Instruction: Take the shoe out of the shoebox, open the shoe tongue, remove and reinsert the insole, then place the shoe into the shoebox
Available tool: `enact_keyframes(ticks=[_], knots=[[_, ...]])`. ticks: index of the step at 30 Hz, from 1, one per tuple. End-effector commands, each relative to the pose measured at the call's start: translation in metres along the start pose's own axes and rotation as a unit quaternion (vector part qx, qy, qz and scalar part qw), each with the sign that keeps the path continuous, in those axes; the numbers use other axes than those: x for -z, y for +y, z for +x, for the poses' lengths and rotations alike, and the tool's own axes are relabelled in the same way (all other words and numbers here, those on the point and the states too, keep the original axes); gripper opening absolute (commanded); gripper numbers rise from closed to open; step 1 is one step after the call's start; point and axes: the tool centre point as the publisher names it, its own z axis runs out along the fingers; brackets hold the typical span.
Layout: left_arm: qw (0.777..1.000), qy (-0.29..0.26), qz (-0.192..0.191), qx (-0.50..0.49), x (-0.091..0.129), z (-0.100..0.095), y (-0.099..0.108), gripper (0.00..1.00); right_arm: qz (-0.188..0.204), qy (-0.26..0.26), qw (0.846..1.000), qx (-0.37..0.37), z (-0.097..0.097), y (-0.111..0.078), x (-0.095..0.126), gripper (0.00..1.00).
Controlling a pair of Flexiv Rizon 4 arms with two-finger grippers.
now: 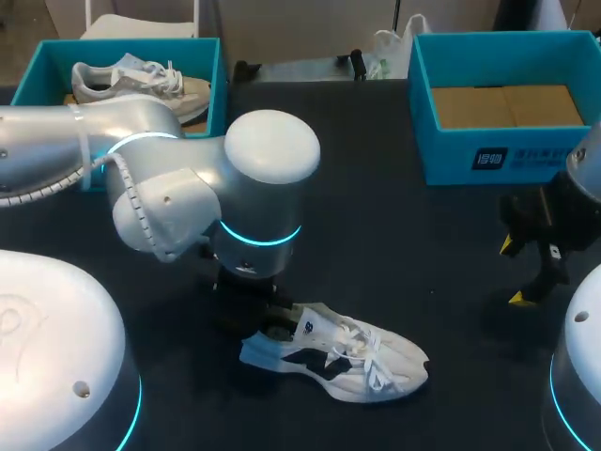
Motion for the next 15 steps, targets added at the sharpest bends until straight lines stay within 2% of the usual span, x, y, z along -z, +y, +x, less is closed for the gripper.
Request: enact_keyframes(ticks=[1,15], knots=[[1.0,-0.003,0.0,0.004,0.001,0.003,0.006,0.0,0.002,-0.001,1.0,0.0,0.001,0.0,-0.001,1.0],[1.0,0.005,0.005,-0.021,-0.009,-0.006,0.016,0.0,0.002,-0.001,1.0,0.0,0.001,0.0,-0.001,1.0]])
